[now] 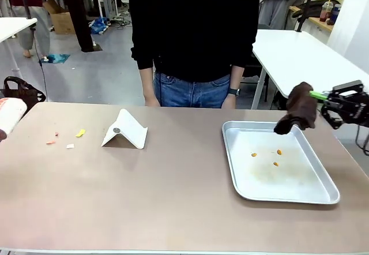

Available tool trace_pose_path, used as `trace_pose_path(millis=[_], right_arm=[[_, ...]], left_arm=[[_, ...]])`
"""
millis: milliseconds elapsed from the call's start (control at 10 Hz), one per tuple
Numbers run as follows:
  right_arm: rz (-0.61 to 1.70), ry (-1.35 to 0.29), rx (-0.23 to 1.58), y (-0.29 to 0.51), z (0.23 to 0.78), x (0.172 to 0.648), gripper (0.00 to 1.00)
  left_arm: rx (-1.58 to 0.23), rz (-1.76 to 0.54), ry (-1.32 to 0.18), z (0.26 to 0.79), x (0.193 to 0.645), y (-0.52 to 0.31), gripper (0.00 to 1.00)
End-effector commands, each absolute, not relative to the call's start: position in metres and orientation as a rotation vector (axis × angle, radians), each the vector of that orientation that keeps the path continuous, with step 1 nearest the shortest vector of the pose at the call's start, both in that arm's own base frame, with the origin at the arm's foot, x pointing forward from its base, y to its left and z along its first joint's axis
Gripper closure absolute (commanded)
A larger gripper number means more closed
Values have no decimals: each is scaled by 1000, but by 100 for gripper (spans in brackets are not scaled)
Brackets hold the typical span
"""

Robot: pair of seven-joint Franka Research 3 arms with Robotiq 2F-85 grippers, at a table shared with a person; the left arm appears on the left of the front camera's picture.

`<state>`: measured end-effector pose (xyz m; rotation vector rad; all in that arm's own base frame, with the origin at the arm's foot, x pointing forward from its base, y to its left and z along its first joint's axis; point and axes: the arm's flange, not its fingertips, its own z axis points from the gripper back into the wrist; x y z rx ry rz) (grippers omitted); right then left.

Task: Clean the surface of the table.
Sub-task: Hold the Lint Roller with your left hand and the towel with your right hand.

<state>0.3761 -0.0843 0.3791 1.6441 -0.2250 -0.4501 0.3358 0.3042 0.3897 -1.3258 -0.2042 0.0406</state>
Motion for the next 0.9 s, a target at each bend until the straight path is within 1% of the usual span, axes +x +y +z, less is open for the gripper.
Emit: trace_pose_path(millis=[0,100,200,400,500,600,800], right_arm=[[-508,-240,1665,-96,373,356,100],[-511,-251,1671,-108,365,348,100],[-519,-264,1662,-114,358,343,100],[-522,-252,1629,-114,350,345,100],[-498,-257,1571,-108,349,349,100],[-554,-245,1636,-127,351,361,100],[-554,-245,1636,-127,351,361,100]], left_arm=[[-1400,153,-229,376,327,342,100],[-1455,198,-240,363,319,350,100],[-1468,214,-262,358,315,344,100],[-1497,223,-284,353,320,344,100],[-1436,215,-246,344,307,351,100],[-1436,215,-246,344,307,351,100],[-1436,215,-246,344,307,351,100]])
